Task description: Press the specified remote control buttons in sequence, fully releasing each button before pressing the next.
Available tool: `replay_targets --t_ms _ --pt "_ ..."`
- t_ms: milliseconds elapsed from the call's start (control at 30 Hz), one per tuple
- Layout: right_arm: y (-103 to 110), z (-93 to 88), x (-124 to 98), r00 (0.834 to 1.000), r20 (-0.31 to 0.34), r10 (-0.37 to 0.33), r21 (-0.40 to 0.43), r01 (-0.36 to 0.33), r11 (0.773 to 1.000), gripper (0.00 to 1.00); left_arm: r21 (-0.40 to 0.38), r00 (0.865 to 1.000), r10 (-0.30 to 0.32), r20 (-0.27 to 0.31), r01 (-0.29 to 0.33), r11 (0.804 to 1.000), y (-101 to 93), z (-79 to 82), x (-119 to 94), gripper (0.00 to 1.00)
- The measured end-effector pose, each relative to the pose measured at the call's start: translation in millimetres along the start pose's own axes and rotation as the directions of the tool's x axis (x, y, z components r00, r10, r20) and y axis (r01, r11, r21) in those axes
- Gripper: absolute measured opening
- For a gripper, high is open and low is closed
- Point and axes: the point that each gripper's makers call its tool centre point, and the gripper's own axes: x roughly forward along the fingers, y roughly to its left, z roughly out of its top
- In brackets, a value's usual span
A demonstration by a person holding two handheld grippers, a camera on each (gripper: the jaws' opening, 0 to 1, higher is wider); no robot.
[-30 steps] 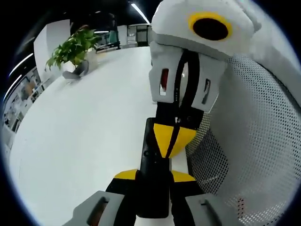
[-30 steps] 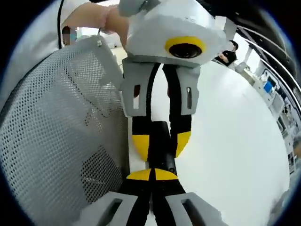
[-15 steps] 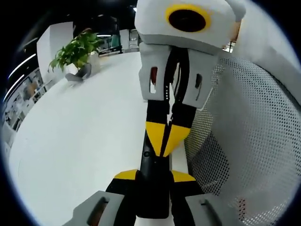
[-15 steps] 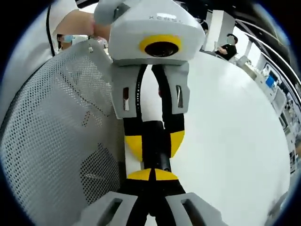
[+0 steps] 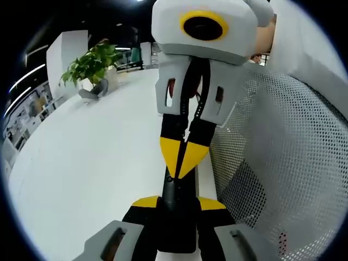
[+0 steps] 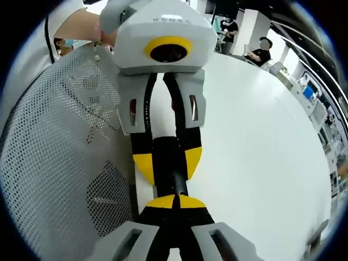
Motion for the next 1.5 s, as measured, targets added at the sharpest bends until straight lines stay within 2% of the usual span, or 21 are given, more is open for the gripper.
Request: replay_targets --t_ms 67,167,233,333,467,533,600,767,900,1033,1133,1233,1333,1500 --pt "0.0 -0.6 -0.6 1.000 -0.001 0.006 -0.004 -0.006 1.000 0.00 -0.002 1.000 0.003 0.011 -0.003 1.000 -0.1 0.2 0.2 0.24" --pt "3.1 0.0 -2.1 0.999 0.015 0.031 0.034 -0.031 0.999 0.00 -0.007 1.000 0.007 0.028 -0.007 1.000 -0.1 0.5 0.4 0.24" --pt "3.0 -0.2 -1.8 1.000 0.015 0.027 0.019 -0.027 0.999 0.00 -0.011 0.999 0.007 0.042 -0.007 1.000 0.0 0.6 0.2 0.24" --pt "3.1 -0.4 -1.2 0.999 0.009 0.037 0.003 -0.037 0.999 0.00 -0.009 0.999 0.008 0.034 -0.008 1.000 -0.4 1.7 0.7 0.24" --pt "2.7 0.0 0.7 0.998 -0.027 0.049 -0.072 -0.051 0.996 0.00 -0.009 0.999 0.006 0.036 -0.005 1.000 -0.2 1.7 0.8 0.24" --pt "1.6 1.5 1.9 0.999 -0.031 0.036 -0.047 -0.037 0.998 0.00 -0.012 0.999 0.010 0.047 -0.009 1.000 -0.1 1.5 0.5 0.24" --pt "2.1 0.8 1.9 0.999 -0.025 0.027 -0.088 -0.029 0.996 0.00 -0.015 0.998 0.010 0.057 -0.010 1.000 0.1 1.7 0.5 0.24" --pt "0.2 1.4 0.5 0.997 0.040 0.068 0.045 -0.070 0.997 0.00 -0.012 0.998 0.011 0.057 -0.010 1.000 0.1 2.5 0.5 0.24" --pt "-3.0 1.4 -1.5 0.993 0.063 0.104 0.185 -0.114 0.976 0.00 -0.015 0.998 0.016 0.062 -0.015 1.000 -0.1 3.4 0.5 0.25" --pt "-9.8 1.4 2.3 0.996 0.016 0.092 0.135 -0.094 0.986 0.00 -0.022 0.998 0.020 0.059 -0.019 1.000 -0.2 3.7 0.5 0.25" --pt "-9.0 0.6 3.0 0.992 -0.015 0.123 0.121 -0.121 0.985 0.00 -0.026 0.997 0.023 0.069 -0.021 0.999 -0.4 3.8 0.5 0.25" --pt "-10.3 0.1 4.2 0.988 -0.040 0.151 0.139 -0.144 0.980 0.00 -0.025 0.997 0.022 0.073 -0.020 0.999 -0.2 3.9 0.4 0.25" --pt "-10.9 -0.2 5.9 0.980 -0.095 0.174 0.193 -0.154 0.969 0.00 -0.024 0.997 0.021 0.077 -0.019 1.000 -0.1 3.7 0.6 0.25" --pt "-11.9 0.6 9.5 0.978 -0.136 0.155 0.208 -0.125 0.970 0.00 -0.027 0.996 0.024 0.081 -0.022 0.999 0.1 3.5 0.6 0.24"
